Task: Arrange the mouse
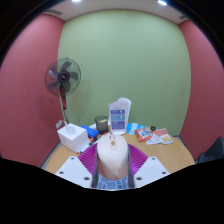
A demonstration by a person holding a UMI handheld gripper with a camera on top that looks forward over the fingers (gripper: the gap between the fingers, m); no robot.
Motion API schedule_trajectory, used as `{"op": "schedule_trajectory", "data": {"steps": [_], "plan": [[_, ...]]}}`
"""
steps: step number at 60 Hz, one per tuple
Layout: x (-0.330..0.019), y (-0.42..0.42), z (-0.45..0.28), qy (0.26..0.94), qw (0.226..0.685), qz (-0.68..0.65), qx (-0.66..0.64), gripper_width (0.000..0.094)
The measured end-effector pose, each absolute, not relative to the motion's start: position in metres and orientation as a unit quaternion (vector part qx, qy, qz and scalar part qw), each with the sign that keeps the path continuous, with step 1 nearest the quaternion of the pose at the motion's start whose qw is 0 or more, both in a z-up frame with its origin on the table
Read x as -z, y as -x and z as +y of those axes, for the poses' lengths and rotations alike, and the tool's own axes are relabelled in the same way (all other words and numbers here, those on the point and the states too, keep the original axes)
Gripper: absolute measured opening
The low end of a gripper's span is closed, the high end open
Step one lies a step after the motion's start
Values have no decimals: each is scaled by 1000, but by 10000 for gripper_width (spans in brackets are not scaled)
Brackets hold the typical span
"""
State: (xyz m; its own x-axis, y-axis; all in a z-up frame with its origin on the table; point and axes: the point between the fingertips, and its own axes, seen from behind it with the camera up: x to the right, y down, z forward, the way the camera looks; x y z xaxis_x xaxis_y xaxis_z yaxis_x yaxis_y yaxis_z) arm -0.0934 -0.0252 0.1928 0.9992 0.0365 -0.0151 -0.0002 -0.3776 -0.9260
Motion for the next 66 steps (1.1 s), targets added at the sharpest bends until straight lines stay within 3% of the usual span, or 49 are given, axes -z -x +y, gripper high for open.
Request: {"op": "schedule_trajectory", "data": {"steps": [9, 14, 20, 27, 32, 33, 35, 55, 66], "plan": [[-74, 87, 9, 882, 470, -4, -18, 395], [-26, 83, 9, 898, 439, -6, -6, 406], [6, 82, 4, 910, 414, -13, -1, 473], [6, 82, 1, 910, 414, -27, 2, 566], [-9, 88, -9, 910, 414, -29, -8, 849], [-15, 88, -11, 909, 415, -29, -9, 861], [-26, 88, -19, 907, 420, -28, -5, 830], [-181, 108, -170, 880, 475, -10, 16, 845], [-228, 126, -271, 870, 492, -11, 38, 843]]}}
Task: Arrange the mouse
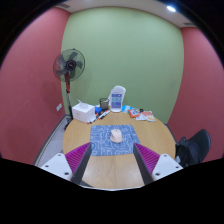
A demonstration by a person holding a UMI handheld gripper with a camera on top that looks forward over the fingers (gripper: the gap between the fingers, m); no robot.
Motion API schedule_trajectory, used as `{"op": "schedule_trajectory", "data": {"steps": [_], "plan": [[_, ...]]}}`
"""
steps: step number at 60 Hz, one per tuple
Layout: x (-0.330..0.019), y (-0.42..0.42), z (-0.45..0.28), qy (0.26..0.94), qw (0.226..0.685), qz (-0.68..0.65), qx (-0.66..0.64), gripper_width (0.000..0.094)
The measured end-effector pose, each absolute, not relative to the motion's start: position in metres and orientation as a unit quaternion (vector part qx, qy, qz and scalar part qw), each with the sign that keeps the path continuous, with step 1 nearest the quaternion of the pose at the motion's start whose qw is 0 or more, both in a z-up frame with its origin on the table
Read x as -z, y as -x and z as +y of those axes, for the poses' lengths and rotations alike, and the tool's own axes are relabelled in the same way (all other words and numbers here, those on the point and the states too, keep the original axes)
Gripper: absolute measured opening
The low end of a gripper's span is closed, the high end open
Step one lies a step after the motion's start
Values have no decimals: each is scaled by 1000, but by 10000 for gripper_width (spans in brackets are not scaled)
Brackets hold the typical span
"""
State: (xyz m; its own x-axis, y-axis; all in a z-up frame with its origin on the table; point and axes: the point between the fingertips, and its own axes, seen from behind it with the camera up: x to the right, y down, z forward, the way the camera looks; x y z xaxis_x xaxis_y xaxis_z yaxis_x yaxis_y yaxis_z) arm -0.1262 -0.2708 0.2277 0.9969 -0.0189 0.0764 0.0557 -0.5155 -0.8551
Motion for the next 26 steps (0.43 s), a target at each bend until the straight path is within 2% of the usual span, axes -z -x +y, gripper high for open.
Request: {"op": "schedule_trajectory", "data": {"steps": [9, 26], "plan": [[-241, 138, -329, 868, 493, -16, 52, 843], [-256, 153, -367, 864, 500, -18, 55, 838]]}}
